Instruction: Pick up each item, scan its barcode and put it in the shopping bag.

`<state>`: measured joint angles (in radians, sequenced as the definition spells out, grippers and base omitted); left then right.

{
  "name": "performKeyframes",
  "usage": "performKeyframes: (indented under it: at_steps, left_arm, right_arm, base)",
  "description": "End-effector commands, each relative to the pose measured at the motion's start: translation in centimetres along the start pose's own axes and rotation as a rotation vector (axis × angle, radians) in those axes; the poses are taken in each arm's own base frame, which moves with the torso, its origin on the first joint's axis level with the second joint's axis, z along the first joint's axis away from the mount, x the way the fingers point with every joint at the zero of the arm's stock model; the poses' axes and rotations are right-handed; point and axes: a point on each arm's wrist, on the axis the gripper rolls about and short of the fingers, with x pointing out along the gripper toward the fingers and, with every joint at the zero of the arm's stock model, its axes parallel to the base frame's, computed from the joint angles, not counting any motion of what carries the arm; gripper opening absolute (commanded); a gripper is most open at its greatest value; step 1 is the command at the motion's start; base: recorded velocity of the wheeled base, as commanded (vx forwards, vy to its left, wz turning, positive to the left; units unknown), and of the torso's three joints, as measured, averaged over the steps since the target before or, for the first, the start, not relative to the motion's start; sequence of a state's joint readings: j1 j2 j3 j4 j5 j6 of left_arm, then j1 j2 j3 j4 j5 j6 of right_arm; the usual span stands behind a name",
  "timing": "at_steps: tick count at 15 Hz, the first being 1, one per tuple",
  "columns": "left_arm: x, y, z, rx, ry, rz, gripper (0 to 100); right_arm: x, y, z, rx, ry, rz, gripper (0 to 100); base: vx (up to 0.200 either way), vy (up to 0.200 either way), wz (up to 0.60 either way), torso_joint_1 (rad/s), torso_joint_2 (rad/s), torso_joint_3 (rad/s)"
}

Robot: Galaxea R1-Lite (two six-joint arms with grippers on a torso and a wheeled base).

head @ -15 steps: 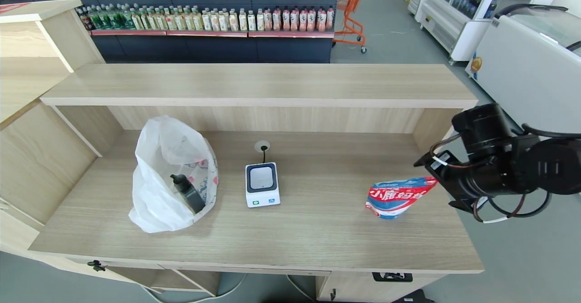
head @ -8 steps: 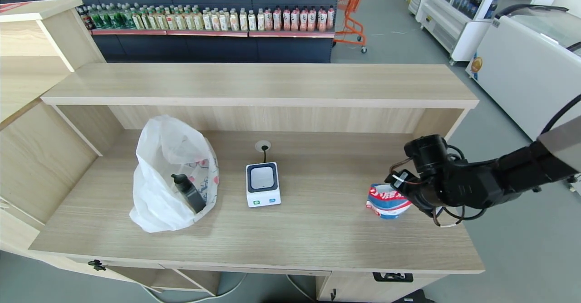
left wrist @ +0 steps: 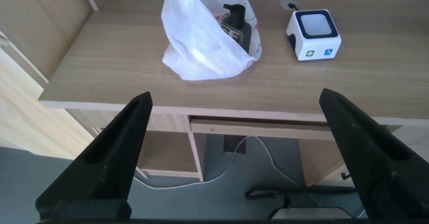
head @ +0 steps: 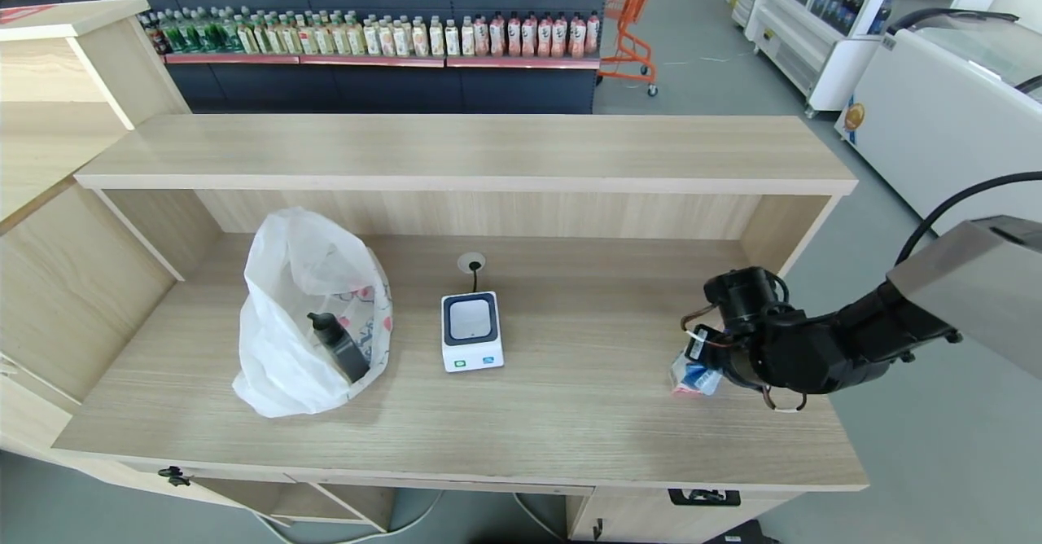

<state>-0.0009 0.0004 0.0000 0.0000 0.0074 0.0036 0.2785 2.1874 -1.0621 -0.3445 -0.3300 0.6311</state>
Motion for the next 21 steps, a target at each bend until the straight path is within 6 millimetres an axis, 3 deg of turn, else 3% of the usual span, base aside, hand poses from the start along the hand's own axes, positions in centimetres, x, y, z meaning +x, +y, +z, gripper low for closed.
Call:
performKeyframes:
  at_steps: [1,3,4,6,12,16,21]
  left_arm:
    - [0.0,0.0,0.0,-0.001,0.000,0.001,100]
    - [0.0,0.0,0.0,-0.001,0.000,0.000,100]
    - [0.0,0.0,0.0,-0.001,0.000,0.000,100]
    - [0.0,0.0,0.0,-0.001,0.000,0.001,100]
    - [0.0,0.0,0.0,-0.001,0.000,0.000,100]
    - [0.0,0.0,0.0,-0.001,0.000,0.000,100]
    - [0.0,0.0,0.0,-0.001,0.000,0.001,100]
  right_arm:
    - [-0.4,0.1,0.3,0.001,-0.021,0.014,0]
    - [-1.9,0.4,1.7,0.015,-0.041,0.095,0]
    - [-3.9,0.6,3.1,0.027,-0.040,0.192,0]
    - [-6.1,0.6,4.2,0.013,-0.060,0.262,0]
    - [-11.8,0.9,6.0,-0.049,-0.070,0.523,0]
    - [-15.8,-0.8,5.3,-0.167,-0.095,0.739,0]
    - [-20.5,-4.0,2.5,-0.362,-0.083,1.125,0]
  base:
    - [0.000,0.000,0.00,0.000,0.00,0.000]
    - [0.000,0.000,0.00,0.000,0.00,0.000]
    - [0.000,0.000,0.00,0.000,0.00,0.000]
    - [0.000,0.000,0.00,0.000,0.00,0.000]
    - [0.000,0.000,0.00,0.000,0.00,0.000]
    - [0.000,0.000,0.00,0.000,0.00,0.000]
    - [0.000,0.000,0.00,0.000,0.00,0.000]
